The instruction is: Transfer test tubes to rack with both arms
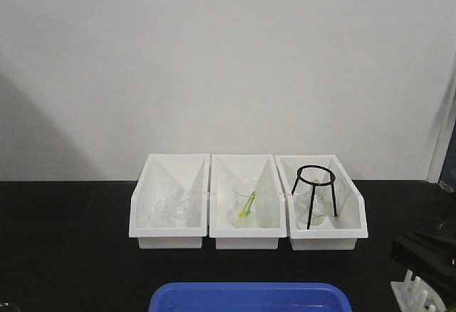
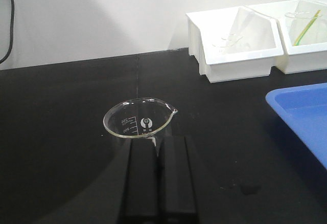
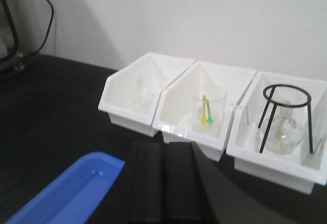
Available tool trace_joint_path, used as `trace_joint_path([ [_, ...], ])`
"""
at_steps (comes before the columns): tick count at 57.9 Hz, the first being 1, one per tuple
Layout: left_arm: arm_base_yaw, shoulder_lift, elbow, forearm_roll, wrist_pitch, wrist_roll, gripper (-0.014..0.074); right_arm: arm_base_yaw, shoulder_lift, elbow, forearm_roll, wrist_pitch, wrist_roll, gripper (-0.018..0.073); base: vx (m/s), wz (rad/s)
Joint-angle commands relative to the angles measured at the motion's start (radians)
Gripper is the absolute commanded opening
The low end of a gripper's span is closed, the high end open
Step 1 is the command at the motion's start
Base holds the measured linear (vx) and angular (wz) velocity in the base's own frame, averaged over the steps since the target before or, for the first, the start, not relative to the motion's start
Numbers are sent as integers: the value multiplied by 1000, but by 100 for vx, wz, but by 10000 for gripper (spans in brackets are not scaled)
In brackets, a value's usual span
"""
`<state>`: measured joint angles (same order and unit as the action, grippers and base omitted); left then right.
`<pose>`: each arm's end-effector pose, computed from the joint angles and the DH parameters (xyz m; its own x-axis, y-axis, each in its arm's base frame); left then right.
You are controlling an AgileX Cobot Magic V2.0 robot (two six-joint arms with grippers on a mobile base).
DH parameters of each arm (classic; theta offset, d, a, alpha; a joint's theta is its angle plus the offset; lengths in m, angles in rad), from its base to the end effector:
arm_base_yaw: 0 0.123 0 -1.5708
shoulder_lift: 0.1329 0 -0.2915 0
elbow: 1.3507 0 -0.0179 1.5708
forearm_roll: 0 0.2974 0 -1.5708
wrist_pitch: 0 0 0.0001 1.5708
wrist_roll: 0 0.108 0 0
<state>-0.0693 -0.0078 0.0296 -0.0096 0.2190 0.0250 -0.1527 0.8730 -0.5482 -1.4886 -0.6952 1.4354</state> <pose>0.1128 -0.0081 0.1800 -0.1515 0.0262 -0.9881 0.0737 0.9972 0.0151 0.2271 0.0347 0.3026 -0.1520 0.0012 -0.9884 -0.5094 0.8569 0.0794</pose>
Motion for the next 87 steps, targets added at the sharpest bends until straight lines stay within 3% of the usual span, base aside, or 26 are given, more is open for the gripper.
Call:
trace_joint_path([
  [1, 0, -20, 26, -10, -81, -5, -21, 46, -21, 2, 299, 117, -205, -8, 0, 0],
  [8, 0, -20, 26, -10, -81, -5, -21, 150, -95, 72, 762, 412, -595, -8, 0, 0],
  [10, 0, -20, 26, -10, -81, -5, -21, 178, -128, 90, 940, 535, -753, -8, 0, 0],
  [13, 0, -20, 26, -10, -81, -5, -21, 207, -194, 106, 1116, 672, -948, -8, 0, 0],
  [17, 0, -20, 26, -10, -81, -5, -21, 209, -278, 127, 1267, 804, -1203, -8, 0, 0],
  [22, 0, -20, 26, -10, -81, -5, -21, 199, -401, 185, 1344, 846, -1364, -8, 0, 0],
  [43, 0, -20, 26, -10, -81, -5, -21, 76, -874, 595, 1364, 668, -1370, -8, 0, 0],
  [46, 0, -20, 26, -10, -81, -5, -21, 76, -894, 588, 1364, 721, -1370, -8, 0, 0],
  [87, 0, -20, 26, -10, -81, -4, -21, 76, -891, 590, 1356, 709, -1374, -8, 0, 0],
])
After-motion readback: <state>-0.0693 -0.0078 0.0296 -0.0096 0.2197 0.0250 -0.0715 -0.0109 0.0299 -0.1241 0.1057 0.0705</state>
